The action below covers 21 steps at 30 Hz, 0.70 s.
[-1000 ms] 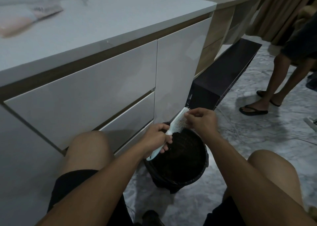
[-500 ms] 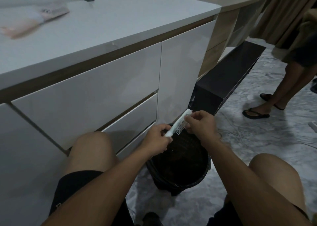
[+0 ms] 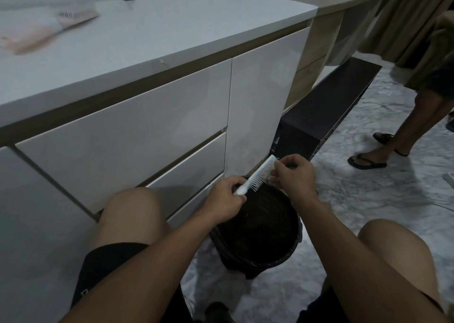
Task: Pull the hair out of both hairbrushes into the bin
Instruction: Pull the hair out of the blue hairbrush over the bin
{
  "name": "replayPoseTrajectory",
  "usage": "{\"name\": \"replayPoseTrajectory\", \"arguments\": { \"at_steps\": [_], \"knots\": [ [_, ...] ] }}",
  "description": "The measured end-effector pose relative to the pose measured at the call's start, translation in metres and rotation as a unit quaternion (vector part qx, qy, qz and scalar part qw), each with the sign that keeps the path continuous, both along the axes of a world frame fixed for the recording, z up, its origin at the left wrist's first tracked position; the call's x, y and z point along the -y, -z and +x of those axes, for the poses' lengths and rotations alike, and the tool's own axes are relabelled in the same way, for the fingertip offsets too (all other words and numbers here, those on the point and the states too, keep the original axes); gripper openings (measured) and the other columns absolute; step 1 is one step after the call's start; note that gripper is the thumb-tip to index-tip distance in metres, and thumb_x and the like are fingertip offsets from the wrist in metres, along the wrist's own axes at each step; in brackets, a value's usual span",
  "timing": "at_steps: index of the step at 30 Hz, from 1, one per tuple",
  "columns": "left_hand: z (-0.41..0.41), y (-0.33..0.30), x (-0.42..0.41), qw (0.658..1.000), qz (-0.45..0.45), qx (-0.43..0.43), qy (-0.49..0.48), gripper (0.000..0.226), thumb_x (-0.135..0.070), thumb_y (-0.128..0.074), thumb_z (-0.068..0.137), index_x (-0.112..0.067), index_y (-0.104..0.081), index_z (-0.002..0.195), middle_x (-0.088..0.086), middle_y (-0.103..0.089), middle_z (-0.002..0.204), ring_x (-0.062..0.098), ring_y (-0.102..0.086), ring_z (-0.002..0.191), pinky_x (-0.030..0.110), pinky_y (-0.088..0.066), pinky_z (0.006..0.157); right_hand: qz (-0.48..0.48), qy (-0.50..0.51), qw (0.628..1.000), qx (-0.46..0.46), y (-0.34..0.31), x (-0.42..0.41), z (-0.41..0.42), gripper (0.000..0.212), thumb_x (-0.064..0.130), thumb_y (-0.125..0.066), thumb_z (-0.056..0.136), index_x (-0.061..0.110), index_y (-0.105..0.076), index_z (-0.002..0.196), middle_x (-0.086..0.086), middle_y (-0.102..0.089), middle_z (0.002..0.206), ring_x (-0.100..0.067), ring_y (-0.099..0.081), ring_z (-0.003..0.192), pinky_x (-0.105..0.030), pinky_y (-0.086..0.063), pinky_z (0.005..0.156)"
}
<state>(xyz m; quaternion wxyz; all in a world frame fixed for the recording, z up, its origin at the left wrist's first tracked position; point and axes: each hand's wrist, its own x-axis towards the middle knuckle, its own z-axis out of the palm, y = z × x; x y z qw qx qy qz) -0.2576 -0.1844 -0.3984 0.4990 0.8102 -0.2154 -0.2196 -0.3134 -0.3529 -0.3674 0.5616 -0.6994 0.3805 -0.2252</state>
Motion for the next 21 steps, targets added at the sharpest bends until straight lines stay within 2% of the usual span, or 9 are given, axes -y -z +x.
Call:
{"name": "replayPoseTrajectory", "arguments": {
  "at_steps": [4, 7, 10, 13, 16, 18, 21],
  "knots": [
    [0.001, 0.001, 0.000, 1.000, 0.000, -0.009, -0.004, 0.030, -0.010, -0.067, 0.080, -0.020, -0.067, 0.109, 0.008, -0.070, 0.098, 0.012, -0.054, 0.064, 0.025, -0.044, 0.061, -0.006, 0.016, 1.000, -0.002, 0.000, 0.002, 0.002, 0.010, 0.019, -0.063, 0.094, 0.017, -0.064, 0.084, -0.008, -0.074, 0.081, -0.020, -0.074, 0.060, -0.045, -0.064, 0.071],
    [-0.001, 0.001, 0.001, 0.999, 0.002, -0.041, -0.010, 0.031, -0.010, -0.065, 0.080, -0.023, -0.065, 0.108, 0.005, -0.068, 0.091, 0.012, -0.056, 0.053, 0.026, -0.045, 0.049, -0.029, 0.032, 0.999, -0.016, -0.001, 0.002, 0.004, 0.014, 0.029, -0.065, 0.090, 0.026, -0.065, 0.076, -0.003, -0.073, 0.082, -0.022, -0.073, 0.076, -0.051, -0.061, 0.077],
    [-0.003, -0.003, 0.002, 0.995, -0.003, -0.095, -0.014, 0.035, -0.005, -0.060, 0.080, -0.018, -0.062, 0.112, 0.004, -0.067, 0.084, 0.013, -0.056, 0.043, 0.026, -0.044, 0.042, -0.038, 0.024, 0.999, -0.015, -0.002, 0.000, 0.002, 0.011, 0.030, -0.072, 0.083, 0.029, -0.064, 0.076, 0.000, -0.071, 0.087, -0.020, -0.070, 0.086, -0.050, -0.060, 0.080],
    [-0.005, -0.008, 0.004, 0.990, -0.019, -0.137, -0.018, 0.031, -0.003, -0.056, 0.083, -0.014, -0.059, 0.112, 0.007, -0.066, 0.072, 0.017, -0.054, 0.040, 0.026, -0.041, 0.038, -0.005, -0.005, 1.000, -0.002, -0.002, -0.001, 0.001, 0.013, 0.030, -0.076, 0.079, 0.032, -0.064, 0.083, -0.001, -0.070, 0.098, -0.021, -0.070, 0.094, -0.048, -0.061, 0.082],
    [-0.006, -0.013, 0.003, 0.984, -0.048, -0.170, -0.003, 0.018, -0.006, -0.055, 0.086, -0.017, -0.058, 0.100, 0.008, -0.065, 0.065, 0.020, -0.054, 0.039, 0.026, -0.040, 0.037, 0.037, -0.019, 0.999, 0.011, -0.002, -0.002, 0.001, 0.015, 0.025, -0.075, 0.083, 0.020, -0.072, 0.097, -0.005, -0.073, 0.096, -0.024, -0.072, 0.094, -0.047, -0.063, 0.076],
    [-0.007, -0.015, 0.001, 0.985, -0.051, -0.166, 0.007, 0.013, -0.008, -0.058, 0.086, -0.020, -0.058, 0.092, 0.008, -0.066, 0.065, 0.020, -0.054, 0.039, 0.026, -0.041, 0.037, 0.032, -0.004, 0.999, 0.012, -0.004, 0.000, 0.002, 0.009, 0.020, -0.075, 0.085, 0.014, -0.073, 0.091, -0.009, -0.074, 0.090, -0.025, -0.073, 0.088, -0.045, -0.064, 0.071],
    [-0.008, -0.015, 0.000, 0.987, -0.045, -0.153, 0.012, 0.010, -0.013, -0.061, 0.089, -0.021, -0.058, 0.092, 0.008, -0.066, 0.066, 0.018, -0.055, 0.039, 0.025, -0.041, 0.037, 0.012, 0.010, 1.000, 0.009, -0.005, 0.001, 0.002, 0.006, 0.018, -0.075, 0.085, 0.014, -0.071, 0.083, -0.010, -0.073, 0.087, -0.025, -0.073, 0.083, -0.043, -0.064, 0.069]
  ]
}}
